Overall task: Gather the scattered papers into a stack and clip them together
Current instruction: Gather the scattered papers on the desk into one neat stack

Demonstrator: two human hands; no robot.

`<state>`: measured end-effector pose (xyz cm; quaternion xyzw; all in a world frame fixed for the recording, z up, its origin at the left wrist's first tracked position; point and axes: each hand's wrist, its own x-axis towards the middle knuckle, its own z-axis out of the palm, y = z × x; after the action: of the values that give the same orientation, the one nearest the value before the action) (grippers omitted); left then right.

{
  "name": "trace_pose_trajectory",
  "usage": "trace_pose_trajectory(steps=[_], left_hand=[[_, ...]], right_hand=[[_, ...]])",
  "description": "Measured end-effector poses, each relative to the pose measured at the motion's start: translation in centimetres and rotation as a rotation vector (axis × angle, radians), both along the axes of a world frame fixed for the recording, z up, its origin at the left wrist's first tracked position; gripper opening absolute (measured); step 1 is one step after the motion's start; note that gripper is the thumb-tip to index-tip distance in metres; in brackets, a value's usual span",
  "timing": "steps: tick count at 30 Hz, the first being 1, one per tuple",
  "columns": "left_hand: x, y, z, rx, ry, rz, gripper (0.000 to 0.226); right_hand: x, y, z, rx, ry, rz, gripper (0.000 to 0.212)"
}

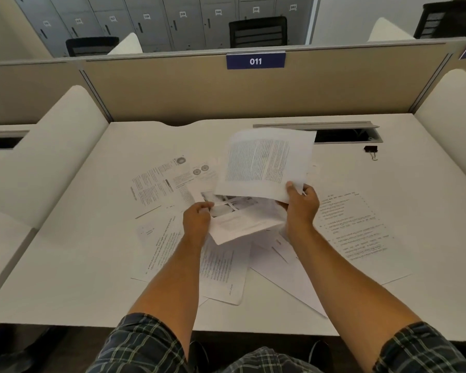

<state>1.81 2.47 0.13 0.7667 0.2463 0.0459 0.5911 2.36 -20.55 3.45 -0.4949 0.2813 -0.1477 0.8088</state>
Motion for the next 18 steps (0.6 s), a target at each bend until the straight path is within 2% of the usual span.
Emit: trace_pose_trajectory(steps=[4,8,9,12,14,16,18], left_hand=[[0.9,-0.9,0.5,-0.179,0.077,0.032,0.041],[1.7,-1.8,1.1,-0.496,0.104,0.139,0.009],[1.7,-2.0,1.3,-0.522,0.081,0.150,0.012],[1.8,-2.1,1.5,-0.445,0.008,0.142,0.014],[1.8,-2.1,1.7,-0.373,-0.030,0.100,0.013],[1.9,-1.9,2.0,-0.338,-0.030,0.081,0.019],[2.1,-1.7,2.4,-0.351,-0.021,0.081,0.018]], right_hand=[[-0.4,1.0,-0.2,0.160,0.107,0.157,0.017],[-1.1,2.3,-0.4,0.116,0.272,0.431,0.030],[-1.3,2.6,-0.2,0.113,0.294,0.486,0.031],[-1.9,3.0,0.2,0.071,0.374,0.651,0.032],[-2.0,2.8,0.8,-0.113,0.470,0.902,0.030],[-2.1,2.1,1.6,-0.299,0.557,1.186,0.042],[-1.7,1.0,2.5,-0.353,0.494,1.360,0.050]])
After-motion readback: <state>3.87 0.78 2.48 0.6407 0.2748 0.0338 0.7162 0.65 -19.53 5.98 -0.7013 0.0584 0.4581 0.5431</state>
